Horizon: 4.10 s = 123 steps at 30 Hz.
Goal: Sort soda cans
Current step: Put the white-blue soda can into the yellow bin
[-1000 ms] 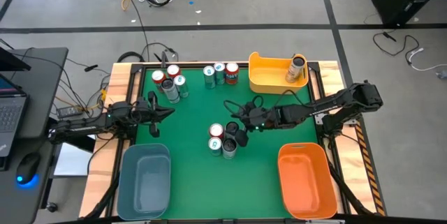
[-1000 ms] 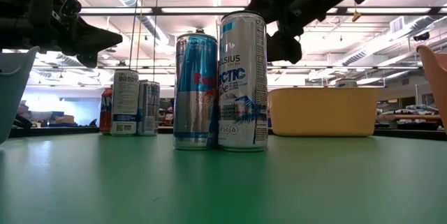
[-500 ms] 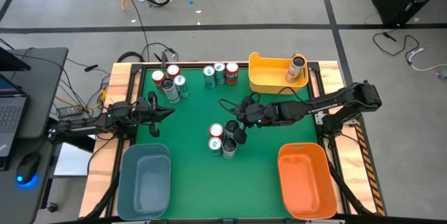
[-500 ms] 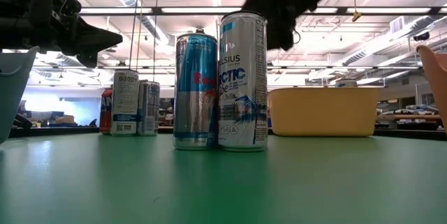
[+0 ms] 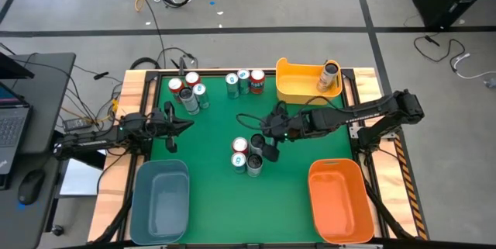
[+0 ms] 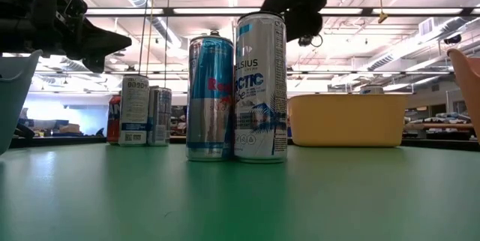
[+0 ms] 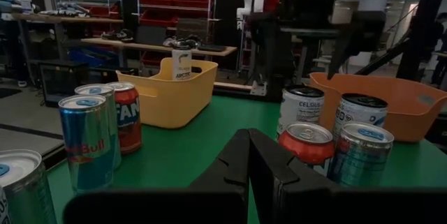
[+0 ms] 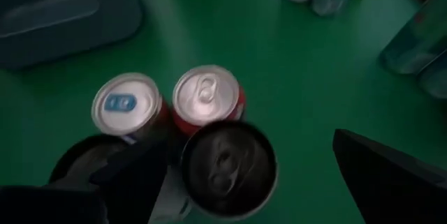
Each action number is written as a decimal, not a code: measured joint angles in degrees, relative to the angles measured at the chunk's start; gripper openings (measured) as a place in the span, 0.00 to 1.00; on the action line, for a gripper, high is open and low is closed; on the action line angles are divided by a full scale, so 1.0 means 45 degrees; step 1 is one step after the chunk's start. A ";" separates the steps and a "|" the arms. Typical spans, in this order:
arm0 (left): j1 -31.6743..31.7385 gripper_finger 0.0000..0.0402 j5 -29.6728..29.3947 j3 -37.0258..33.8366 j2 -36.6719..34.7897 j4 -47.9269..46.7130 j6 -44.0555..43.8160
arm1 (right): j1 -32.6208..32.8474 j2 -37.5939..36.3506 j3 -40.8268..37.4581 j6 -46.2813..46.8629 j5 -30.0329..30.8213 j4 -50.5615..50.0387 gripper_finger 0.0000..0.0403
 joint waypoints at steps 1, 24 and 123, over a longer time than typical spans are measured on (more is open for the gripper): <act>0.0005 0.02 0.0000 0.0005 0.0000 -0.0005 0.0005 | -0.0003 0.0000 -0.0038 0.0015 -0.0078 -0.0135 0.95; 0.0004 0.02 0.0010 0.0005 0.0158 -0.0103 -0.0005 | -0.0048 0.1481 -0.0059 -0.0323 -0.0632 0.0279 0.89; 0.0005 0.02 -0.0019 0.0005 0.0238 0.0000 0.0311 | -0.9138 -0.6251 -0.6737 0.5963 0.4997 -0.2939 0.81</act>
